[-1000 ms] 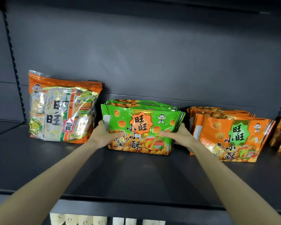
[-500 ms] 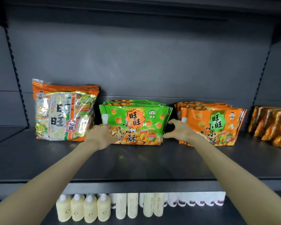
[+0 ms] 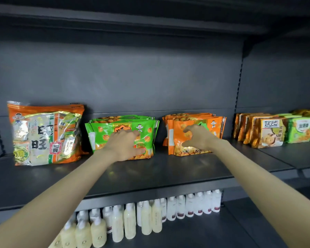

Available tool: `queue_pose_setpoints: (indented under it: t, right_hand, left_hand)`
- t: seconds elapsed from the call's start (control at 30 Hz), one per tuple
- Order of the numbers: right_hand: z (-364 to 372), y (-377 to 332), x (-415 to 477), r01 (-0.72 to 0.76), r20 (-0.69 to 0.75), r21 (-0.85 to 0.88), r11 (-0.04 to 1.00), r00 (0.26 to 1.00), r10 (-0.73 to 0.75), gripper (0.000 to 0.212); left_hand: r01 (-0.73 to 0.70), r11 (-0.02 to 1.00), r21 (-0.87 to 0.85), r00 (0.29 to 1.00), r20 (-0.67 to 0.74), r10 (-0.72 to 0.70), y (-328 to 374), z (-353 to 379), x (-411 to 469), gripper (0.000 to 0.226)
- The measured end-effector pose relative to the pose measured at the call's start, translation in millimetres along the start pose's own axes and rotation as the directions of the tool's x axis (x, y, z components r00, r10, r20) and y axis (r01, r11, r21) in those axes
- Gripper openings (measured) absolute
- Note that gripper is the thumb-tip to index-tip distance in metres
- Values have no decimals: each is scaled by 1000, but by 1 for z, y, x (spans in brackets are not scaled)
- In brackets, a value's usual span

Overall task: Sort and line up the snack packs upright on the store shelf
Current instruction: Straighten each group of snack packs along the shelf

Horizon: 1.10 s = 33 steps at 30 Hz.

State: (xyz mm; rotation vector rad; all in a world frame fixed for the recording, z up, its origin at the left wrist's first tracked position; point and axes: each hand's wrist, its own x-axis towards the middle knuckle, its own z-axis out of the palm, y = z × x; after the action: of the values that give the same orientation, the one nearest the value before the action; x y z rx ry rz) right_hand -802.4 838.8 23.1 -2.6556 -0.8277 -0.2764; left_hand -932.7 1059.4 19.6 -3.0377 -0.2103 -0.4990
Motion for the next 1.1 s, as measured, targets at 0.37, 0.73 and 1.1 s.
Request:
queue_pose_setpoints:
  t: [0.37,0.73,1.1]
  right_hand:
    - [-72,105,-46,2,-68,-58,998,998,-6,62]
    - [-123,265,-83,-17,-63,-73,997,998,13,57]
    - [-132,372,-53,-69,-109,-20,997,992,66,57]
  left_hand:
    - [-80,997,-21,995,-68,78,137,-14,23,65]
    - [-102,991,-91,994,-42,99,307,8,59,63]
    - [-145,978,-148,989,-62,137,384,37,134,65]
